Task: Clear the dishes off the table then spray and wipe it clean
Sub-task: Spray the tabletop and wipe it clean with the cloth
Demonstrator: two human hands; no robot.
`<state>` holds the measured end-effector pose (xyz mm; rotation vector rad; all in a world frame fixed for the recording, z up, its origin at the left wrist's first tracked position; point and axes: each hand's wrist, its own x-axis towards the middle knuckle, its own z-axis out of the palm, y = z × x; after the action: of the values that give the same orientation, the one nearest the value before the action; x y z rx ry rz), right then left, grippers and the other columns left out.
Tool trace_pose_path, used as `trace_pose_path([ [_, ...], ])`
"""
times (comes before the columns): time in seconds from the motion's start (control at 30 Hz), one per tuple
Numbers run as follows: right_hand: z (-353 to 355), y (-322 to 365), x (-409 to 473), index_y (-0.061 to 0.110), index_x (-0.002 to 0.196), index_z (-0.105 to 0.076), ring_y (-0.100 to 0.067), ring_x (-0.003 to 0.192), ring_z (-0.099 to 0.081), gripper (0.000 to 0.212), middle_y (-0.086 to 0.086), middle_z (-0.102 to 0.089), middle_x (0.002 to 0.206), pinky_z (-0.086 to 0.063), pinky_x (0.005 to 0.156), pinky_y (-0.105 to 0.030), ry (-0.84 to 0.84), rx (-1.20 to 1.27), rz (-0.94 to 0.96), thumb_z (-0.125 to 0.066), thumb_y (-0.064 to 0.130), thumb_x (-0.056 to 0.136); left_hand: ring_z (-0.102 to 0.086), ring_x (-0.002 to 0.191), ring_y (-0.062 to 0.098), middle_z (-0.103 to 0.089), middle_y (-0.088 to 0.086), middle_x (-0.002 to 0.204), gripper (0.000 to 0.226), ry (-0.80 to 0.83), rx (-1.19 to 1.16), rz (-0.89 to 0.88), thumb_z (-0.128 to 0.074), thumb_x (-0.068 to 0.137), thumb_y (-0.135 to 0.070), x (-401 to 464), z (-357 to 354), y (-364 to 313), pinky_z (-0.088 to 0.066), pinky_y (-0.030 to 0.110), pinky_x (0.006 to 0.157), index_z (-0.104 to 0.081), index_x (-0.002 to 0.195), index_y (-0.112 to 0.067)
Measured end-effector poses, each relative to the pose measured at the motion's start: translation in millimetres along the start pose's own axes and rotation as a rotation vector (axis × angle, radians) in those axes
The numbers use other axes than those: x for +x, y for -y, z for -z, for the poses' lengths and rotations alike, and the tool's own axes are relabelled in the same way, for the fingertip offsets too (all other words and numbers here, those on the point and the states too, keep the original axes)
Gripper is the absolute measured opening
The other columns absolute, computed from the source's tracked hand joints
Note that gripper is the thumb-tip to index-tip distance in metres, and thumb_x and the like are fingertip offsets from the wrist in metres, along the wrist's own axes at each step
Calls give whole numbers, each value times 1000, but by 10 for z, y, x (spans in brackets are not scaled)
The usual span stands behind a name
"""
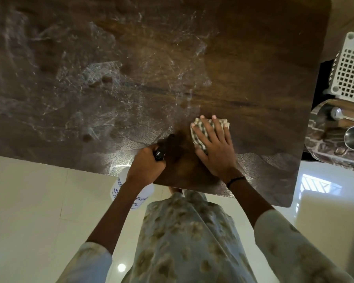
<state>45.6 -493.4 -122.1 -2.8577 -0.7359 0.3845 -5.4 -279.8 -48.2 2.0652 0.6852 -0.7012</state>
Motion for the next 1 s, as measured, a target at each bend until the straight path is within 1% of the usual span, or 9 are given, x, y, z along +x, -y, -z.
trace_pose_path([
  [0.13,-70,476,377,26,151,-34,-32,150,-12,61,-6,-24,161,-10,121,-53,-10,55,128,-44,43,93,-59,67,31,-66,15,76,26,-62,-58,-16,-56,67,-20,-39,82,-20,-47,39,63,-66,88,-9],
  [0.23,-174,671,226,23,142,-49,-33,148,-19,55,-8,-39,154,-10,121,-51,32,32,309,-46,45,92,-52,59,27,-62,14,68,9,-56,-59,-21,-61,77,-13,-61,121,-73,-40,35,57,-62,81,-5],
  [0.33,-137,408,-59,25,148,-40,-30,148,-22,60,-5,-32,158,-18,120,-49,62,-34,438,-46,44,92,-54,61,28,-63,15,70,4,-42,-40,-40,-61,79,-6,-48,146,-78,-40,34,57,-62,82,-4],
  [0.47,32,-32,-25,30,153,-29,-29,149,-18,64,-3,-26,160,-18,120,-49,36,-63,330,-45,43,92,-61,73,34,-66,18,80,11,-47,-22,-40,-61,77,-6,-11,175,-76,-49,45,68,-64,88,-6],
  [0.63,27,324,520,30,153,-28,-28,151,-7,61,-2,-20,162,-5,122,-48,-31,47,104,-43,43,95,-58,68,29,-66,17,78,11,-78,-62,-22,-60,80,-3,32,211,-97,-43,36,64,-66,88,-9],
  [0.73,-92,703,681,29,154,-25,-31,151,-5,59,-3,-19,163,-3,122,-51,-5,49,218,-39,42,99,-57,65,27,-65,13,74,11,-85,-57,-15,-60,78,-1,44,234,-113,-41,31,61,-64,85,-9],
  [0.83,-150,695,484,26,150,-36,-32,150,-12,54,-6,-31,159,-8,122,-52,35,21,426,-40,43,99,-51,56,14,-58,0,62,12,-67,-33,-38,-60,79,0,33,247,-145,-33,23,54,-59,79,-12],
  [0.93,-63,281,241,28,149,-37,-30,149,-18,58,-5,-33,157,-14,121,-49,25,-19,503,-47,42,93,-56,64,23,-64,9,71,7,-72,-41,-26,-61,79,-1,71,264,-151,-40,27,60,-63,84,-6],
  [1.0,51,-8,250,30,151,-32,-30,149,-19,63,-4,-29,159,-14,121,-48,10,-51,432,-46,43,91,-59,71,28,-67,15,79,11,-78,-44,-18,-62,79,-2,104,267,-170,-43,31,66,-65,89,-6],
])
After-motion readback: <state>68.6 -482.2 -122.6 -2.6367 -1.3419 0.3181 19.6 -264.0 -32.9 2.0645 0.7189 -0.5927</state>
